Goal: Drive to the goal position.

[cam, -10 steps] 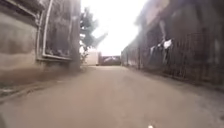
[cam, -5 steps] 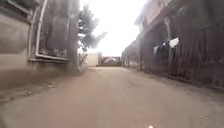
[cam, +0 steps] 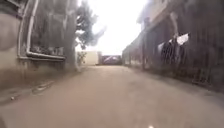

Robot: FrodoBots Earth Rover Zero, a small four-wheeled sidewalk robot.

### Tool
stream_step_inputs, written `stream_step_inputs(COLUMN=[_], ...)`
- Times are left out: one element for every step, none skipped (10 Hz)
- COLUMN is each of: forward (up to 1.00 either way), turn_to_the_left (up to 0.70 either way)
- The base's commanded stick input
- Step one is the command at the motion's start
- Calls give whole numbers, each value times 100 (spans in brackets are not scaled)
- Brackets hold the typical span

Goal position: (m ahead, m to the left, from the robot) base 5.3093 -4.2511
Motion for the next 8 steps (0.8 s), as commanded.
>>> stream_step_inputs(forward=[85,85,85,85,85,85,85,85], turn_to_the_left=[1,1,1,1,1,1,1,1])
